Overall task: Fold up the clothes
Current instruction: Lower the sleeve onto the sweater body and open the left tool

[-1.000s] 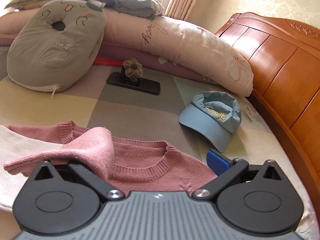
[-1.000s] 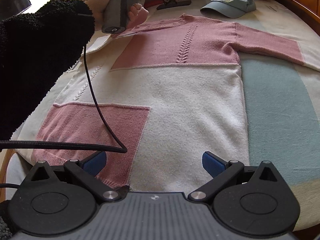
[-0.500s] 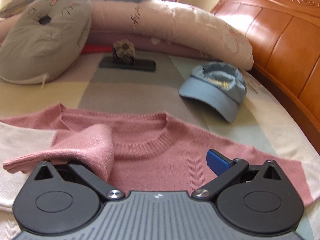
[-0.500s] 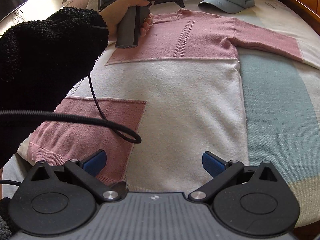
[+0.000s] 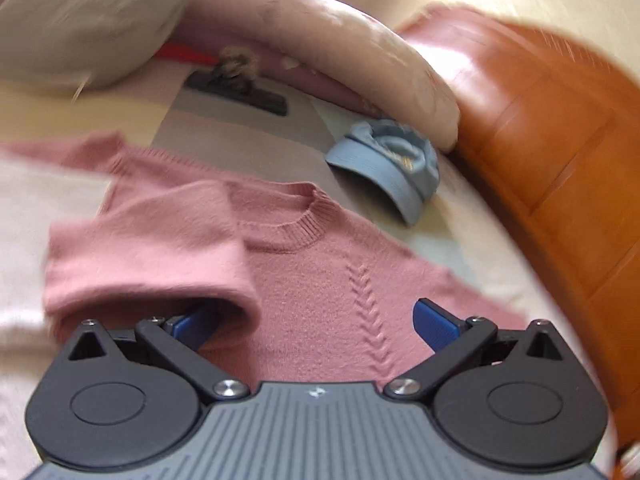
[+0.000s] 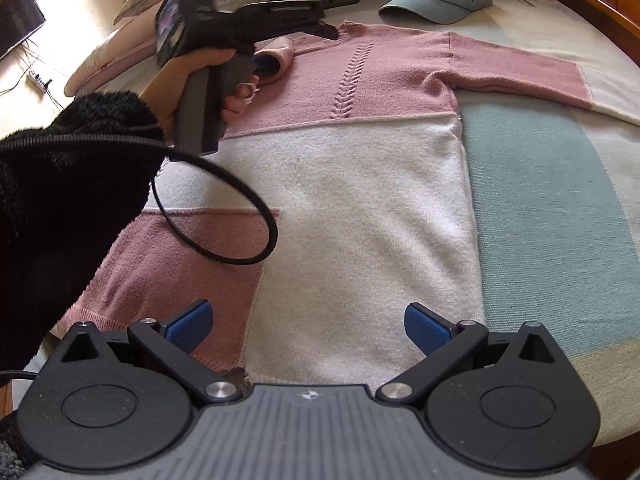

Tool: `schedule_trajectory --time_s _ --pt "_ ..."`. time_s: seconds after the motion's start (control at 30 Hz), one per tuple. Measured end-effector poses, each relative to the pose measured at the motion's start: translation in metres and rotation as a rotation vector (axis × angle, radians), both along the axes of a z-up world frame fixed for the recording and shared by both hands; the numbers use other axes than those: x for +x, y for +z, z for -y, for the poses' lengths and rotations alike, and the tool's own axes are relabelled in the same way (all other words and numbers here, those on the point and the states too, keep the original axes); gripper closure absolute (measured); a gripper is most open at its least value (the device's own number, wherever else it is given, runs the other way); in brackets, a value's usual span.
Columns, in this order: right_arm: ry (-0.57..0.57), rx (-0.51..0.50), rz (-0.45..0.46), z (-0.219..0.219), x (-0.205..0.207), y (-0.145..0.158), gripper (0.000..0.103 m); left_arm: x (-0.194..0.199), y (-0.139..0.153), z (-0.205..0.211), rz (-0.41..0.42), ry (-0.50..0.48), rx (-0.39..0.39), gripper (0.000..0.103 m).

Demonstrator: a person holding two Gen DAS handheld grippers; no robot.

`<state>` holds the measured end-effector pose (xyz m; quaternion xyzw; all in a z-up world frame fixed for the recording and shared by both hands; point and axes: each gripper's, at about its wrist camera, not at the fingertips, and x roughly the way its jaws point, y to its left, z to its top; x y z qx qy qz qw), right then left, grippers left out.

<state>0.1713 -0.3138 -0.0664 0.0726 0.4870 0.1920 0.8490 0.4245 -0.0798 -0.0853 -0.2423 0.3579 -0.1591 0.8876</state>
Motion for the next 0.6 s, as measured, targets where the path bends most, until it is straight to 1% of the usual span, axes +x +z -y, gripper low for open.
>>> schedule_trajectory --time_s 0.1,0.13,0.23,0.3,0.4,0.5,0.6 --pt "-0.004 0.011 0.004 0.000 0.002 0.000 0.000 0.000 -0.003 -0.026 -0.004 0.101 -0.152 0.001" --pt "-0.004 0.014 0.002 -0.001 0.002 0.000 0.000 0.002 -0.003 -0.032 -0.004 0.140 -0.169 0.001" --pt "0.001 0.017 0.002 -0.002 0.002 -0.001 0.000 0.013 -0.005 -0.043 -0.012 0.195 -0.226 0.001" --pt "0.000 0.019 0.000 -0.002 0.003 -0.002 0.000 0.020 -0.005 -0.041 -0.016 0.209 -0.217 0.001" --pt "-0.015 0.015 -0.007 0.001 0.003 -0.004 0.000 0.026 -0.001 -0.029 0.005 0.187 -0.189 0.001" --pt "-0.023 0.015 -0.013 0.002 0.004 -0.006 0.000 0.029 0.008 -0.009 0.056 0.116 -0.134 0.001" --pt "-0.027 0.012 -0.018 0.003 0.005 -0.007 0.000 0.031 0.013 0.015 0.081 -0.003 -0.100 0.001"
